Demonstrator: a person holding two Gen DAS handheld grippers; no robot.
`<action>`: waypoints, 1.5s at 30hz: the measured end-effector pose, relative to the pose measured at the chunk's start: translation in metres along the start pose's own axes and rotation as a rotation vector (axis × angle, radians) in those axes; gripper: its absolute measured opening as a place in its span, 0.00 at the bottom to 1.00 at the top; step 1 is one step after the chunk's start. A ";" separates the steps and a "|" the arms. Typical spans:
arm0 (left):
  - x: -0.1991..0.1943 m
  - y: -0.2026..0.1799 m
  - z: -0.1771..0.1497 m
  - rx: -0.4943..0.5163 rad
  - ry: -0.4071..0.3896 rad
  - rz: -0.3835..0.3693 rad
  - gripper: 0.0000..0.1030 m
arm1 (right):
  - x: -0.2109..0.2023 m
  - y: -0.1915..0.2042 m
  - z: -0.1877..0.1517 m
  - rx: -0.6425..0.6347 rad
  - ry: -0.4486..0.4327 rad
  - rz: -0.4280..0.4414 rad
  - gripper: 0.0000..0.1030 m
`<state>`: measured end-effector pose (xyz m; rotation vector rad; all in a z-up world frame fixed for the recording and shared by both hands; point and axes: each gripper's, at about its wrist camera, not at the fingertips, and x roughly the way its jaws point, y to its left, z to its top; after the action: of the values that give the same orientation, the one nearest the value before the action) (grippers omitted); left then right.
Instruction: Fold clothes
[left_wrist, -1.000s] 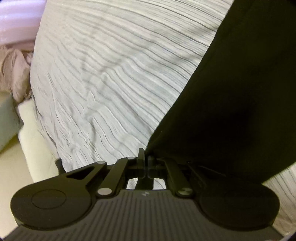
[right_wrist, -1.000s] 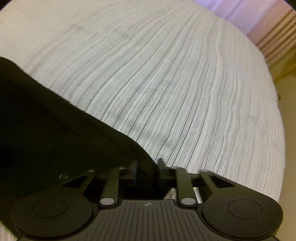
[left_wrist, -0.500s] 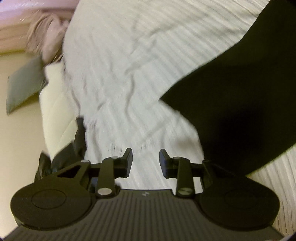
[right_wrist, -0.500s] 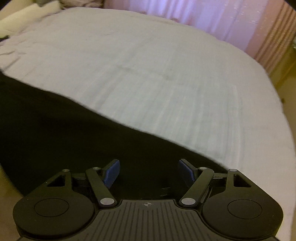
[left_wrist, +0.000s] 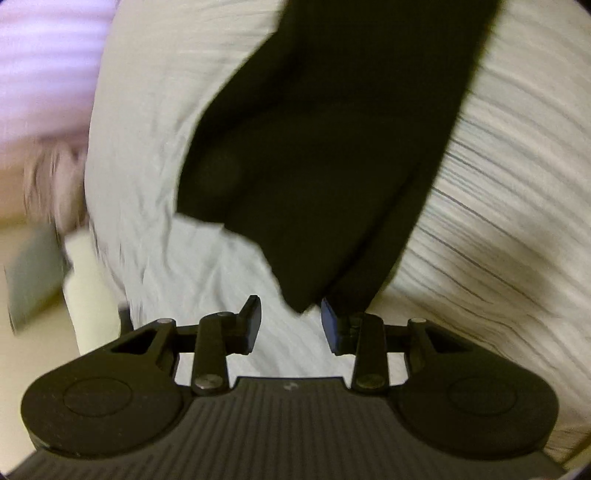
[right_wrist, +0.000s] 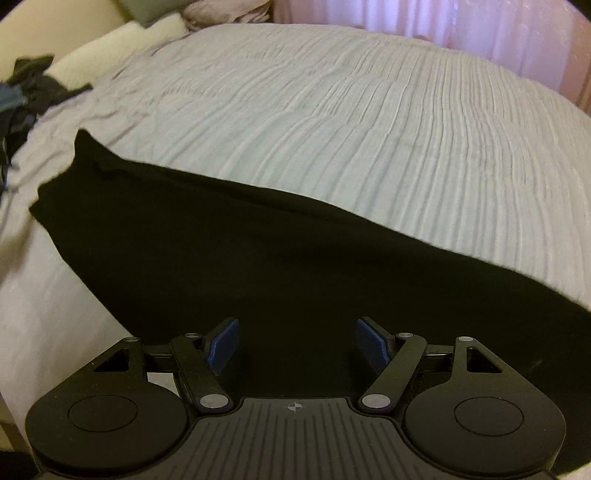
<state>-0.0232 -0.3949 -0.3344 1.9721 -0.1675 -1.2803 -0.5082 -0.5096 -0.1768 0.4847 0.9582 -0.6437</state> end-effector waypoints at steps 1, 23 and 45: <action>0.008 -0.007 -0.002 0.026 -0.028 0.016 0.32 | 0.006 0.007 0.001 0.018 0.005 -0.006 0.71; 0.028 -0.013 -0.062 -0.106 0.004 -0.079 0.09 | 0.069 0.101 0.038 0.052 0.088 -0.079 0.71; 0.035 0.096 0.102 -0.367 -0.414 -0.379 0.28 | 0.064 0.009 0.032 0.176 0.021 -0.067 0.71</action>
<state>-0.0635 -0.5326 -0.3181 1.4497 0.2394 -1.8119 -0.4567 -0.5415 -0.2154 0.6182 0.9450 -0.7896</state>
